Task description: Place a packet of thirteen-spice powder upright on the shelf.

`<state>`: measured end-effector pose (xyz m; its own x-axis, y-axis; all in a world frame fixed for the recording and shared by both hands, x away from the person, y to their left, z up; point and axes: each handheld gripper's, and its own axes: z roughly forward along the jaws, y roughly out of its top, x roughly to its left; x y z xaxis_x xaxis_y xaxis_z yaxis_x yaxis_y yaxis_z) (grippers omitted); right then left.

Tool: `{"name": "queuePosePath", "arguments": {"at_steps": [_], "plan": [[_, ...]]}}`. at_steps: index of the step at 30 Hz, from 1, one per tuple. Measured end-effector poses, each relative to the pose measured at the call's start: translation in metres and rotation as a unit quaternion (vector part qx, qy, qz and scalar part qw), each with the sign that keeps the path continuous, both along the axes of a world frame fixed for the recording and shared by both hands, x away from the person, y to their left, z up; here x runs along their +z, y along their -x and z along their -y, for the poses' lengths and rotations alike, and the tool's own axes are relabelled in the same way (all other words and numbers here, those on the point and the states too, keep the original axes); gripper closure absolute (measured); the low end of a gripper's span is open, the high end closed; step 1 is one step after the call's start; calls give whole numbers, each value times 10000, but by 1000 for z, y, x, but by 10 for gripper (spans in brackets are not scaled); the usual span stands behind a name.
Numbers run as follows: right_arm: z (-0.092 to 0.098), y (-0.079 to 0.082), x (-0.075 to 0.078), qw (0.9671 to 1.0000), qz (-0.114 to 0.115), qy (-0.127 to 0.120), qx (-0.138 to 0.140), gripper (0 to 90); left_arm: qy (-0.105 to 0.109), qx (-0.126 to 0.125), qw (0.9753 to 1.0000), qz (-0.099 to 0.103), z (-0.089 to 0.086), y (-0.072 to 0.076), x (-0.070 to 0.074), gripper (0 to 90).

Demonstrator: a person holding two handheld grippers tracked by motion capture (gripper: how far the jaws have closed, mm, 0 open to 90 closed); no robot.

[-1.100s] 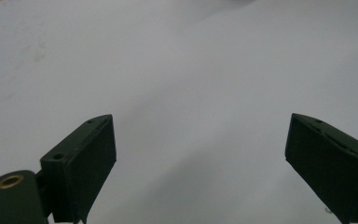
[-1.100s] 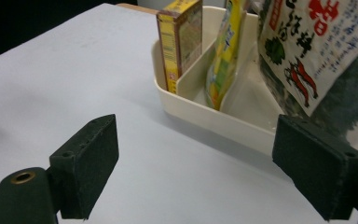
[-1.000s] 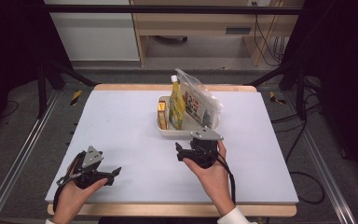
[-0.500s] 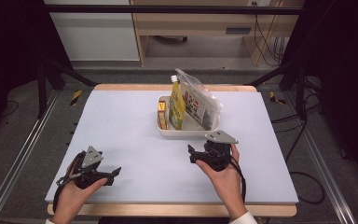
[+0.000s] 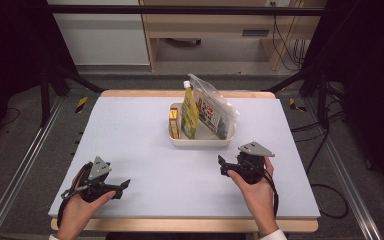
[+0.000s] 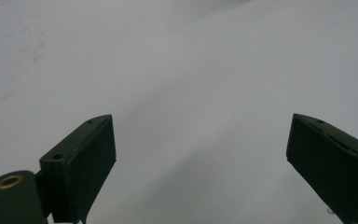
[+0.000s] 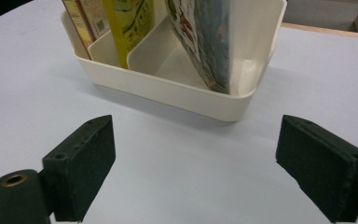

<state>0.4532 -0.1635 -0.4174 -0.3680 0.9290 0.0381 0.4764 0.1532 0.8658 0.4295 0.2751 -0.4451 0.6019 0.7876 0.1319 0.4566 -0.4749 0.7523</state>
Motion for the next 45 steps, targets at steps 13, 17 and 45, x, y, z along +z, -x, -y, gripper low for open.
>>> {"name": "queuePosePath", "arguments": {"at_steps": [13,17,45], "plan": [[31,-6,-12,9995,-111,-102,-267,161,20,23,10000,19,0,0,0,78],[42,-7,-15,9990,-137,-152,-397,161,18,28,10000,20,-1,0,0,78],[89,-4,-33,9966,-336,71,-743,125,35,116,9999,63,-5,-1,1,76]]}}
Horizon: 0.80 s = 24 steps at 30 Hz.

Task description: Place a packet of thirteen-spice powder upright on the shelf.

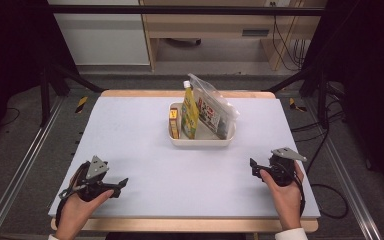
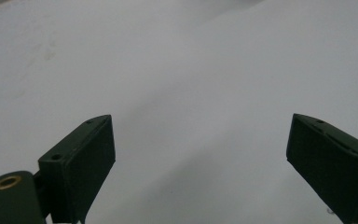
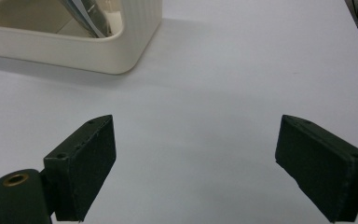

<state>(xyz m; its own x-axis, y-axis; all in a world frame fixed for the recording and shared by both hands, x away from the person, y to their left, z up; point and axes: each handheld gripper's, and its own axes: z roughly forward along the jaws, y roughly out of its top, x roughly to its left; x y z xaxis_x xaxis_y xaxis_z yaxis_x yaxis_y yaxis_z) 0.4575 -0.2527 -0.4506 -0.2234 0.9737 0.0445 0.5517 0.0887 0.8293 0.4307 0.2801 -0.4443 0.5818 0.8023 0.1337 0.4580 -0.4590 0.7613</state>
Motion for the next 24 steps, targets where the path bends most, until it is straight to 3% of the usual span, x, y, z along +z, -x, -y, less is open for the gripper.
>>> {"name": "queuePosePath", "arguments": {"at_steps": [8,14,24], "plan": [[7,6,-5,10000,-75,-25,6,97,-4,28,10000,-1,-1,0,0,71],[8,8,-9,9997,-167,110,120,89,-1,61,10000,-7,-2,-1,0,67],[7,16,-15,9973,-438,540,243,110,-48,90,9999,-21,-6,-1,-1,54]]}}
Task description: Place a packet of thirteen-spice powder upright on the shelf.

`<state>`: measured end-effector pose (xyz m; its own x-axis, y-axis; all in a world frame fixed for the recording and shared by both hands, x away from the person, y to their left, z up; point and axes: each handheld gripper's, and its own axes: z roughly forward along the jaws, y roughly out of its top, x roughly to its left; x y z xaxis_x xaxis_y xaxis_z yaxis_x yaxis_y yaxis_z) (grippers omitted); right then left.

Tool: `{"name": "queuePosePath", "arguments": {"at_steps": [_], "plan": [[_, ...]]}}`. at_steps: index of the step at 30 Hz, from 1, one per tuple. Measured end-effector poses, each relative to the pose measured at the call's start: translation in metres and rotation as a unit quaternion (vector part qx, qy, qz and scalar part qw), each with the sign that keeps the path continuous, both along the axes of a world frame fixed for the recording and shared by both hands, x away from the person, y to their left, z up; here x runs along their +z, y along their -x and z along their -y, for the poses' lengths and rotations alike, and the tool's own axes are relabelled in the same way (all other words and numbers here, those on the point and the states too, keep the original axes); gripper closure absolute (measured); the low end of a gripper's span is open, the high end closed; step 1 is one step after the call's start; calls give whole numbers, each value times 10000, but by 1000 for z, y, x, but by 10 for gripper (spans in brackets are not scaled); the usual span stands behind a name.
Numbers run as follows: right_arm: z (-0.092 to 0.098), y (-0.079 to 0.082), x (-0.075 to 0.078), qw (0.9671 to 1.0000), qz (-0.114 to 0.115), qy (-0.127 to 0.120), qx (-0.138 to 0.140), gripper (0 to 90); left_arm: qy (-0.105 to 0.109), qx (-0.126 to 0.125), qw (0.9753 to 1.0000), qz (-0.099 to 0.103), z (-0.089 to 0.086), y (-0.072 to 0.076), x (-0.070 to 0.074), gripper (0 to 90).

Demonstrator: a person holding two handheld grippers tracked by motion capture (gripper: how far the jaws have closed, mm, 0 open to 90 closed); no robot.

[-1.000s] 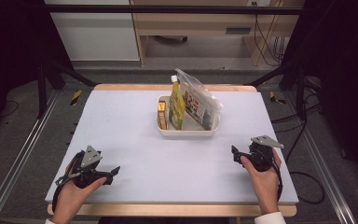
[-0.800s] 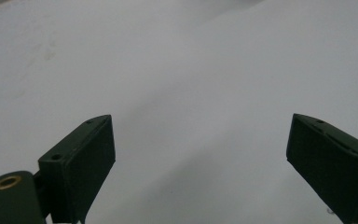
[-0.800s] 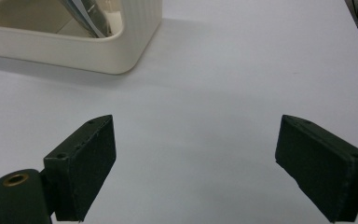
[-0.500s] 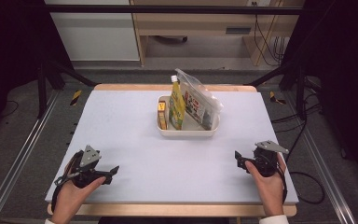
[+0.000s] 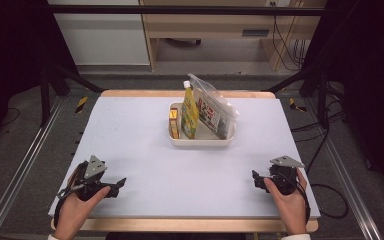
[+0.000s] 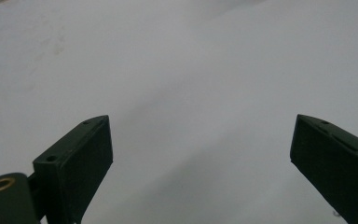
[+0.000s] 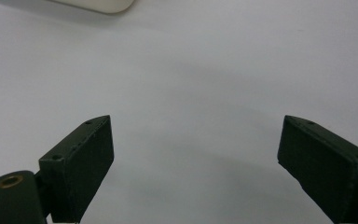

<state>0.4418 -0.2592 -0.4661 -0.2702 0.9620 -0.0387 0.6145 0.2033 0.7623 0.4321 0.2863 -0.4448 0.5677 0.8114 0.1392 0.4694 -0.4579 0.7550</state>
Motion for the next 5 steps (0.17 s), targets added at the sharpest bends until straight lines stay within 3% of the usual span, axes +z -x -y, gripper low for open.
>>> {"name": "queuePosePath", "arguments": {"at_steps": [5], "plan": [[0,1,-2,10000,-39,80,-30,138,-35,46,10000,-5,-1,0,0,51]]}}
